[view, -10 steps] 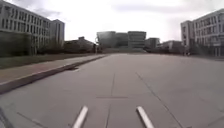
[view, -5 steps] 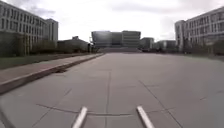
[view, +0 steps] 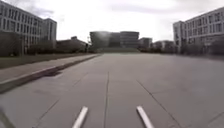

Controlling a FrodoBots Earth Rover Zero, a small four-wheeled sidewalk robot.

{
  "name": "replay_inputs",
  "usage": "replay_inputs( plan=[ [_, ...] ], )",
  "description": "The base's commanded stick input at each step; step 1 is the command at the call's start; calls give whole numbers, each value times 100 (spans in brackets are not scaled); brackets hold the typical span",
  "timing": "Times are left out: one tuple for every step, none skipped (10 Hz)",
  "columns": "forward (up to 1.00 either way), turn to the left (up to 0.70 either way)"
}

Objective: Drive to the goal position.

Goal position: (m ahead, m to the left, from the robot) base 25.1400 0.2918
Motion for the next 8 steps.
replay_inputs(
  plan=[
    [100,0],
    [100,0],
    [100,0],
    [100,0],
    [100,0],
    [100,-18],
    [100,-27],
    [100,-27]
  ],
)
